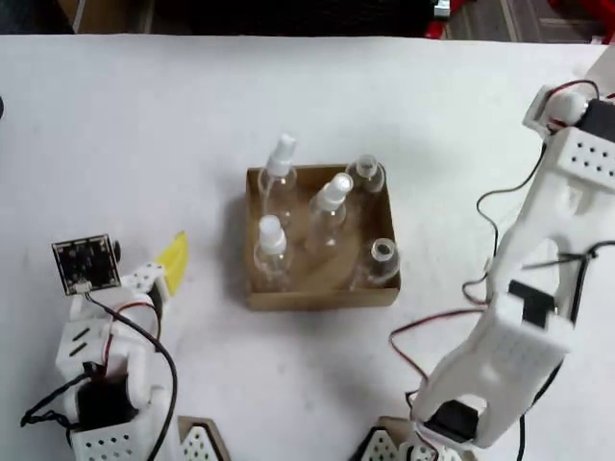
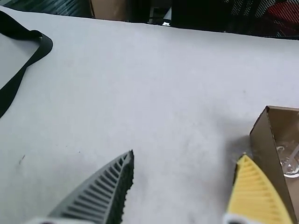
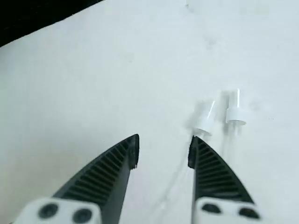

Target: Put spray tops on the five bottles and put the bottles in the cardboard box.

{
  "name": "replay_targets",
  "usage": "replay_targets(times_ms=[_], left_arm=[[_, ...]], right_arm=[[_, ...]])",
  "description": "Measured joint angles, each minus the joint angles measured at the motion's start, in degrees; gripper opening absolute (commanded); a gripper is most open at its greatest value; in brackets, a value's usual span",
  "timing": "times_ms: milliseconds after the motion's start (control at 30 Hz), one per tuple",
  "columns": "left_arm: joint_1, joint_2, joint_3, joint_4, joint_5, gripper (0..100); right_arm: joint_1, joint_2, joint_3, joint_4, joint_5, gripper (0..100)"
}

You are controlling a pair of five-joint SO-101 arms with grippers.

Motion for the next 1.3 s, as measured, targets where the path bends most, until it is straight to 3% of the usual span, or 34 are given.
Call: replay_targets(times_ms=[600,867,1033,1300], left_arm=[[0.0,-0.1,2.0,-2.1,-1.5,32],[0.0,-0.1,2.0,-2.1,-1.5,32],[1.7,-0.1,2.0,-2.1,-1.5,32],[2.5,-0.1,2.0,-2.1,-1.5,32]], right_arm=[[8.4,48.4,-44.8,1.2,0.0,14.8],[8.3,56.5,-47.3,-5.6,0.0,13.9],[8.4,57.8,-47.3,-6.9,-0.1,1.1],[8.4,57.5,-49.6,-5.8,-0.1,1.6]])
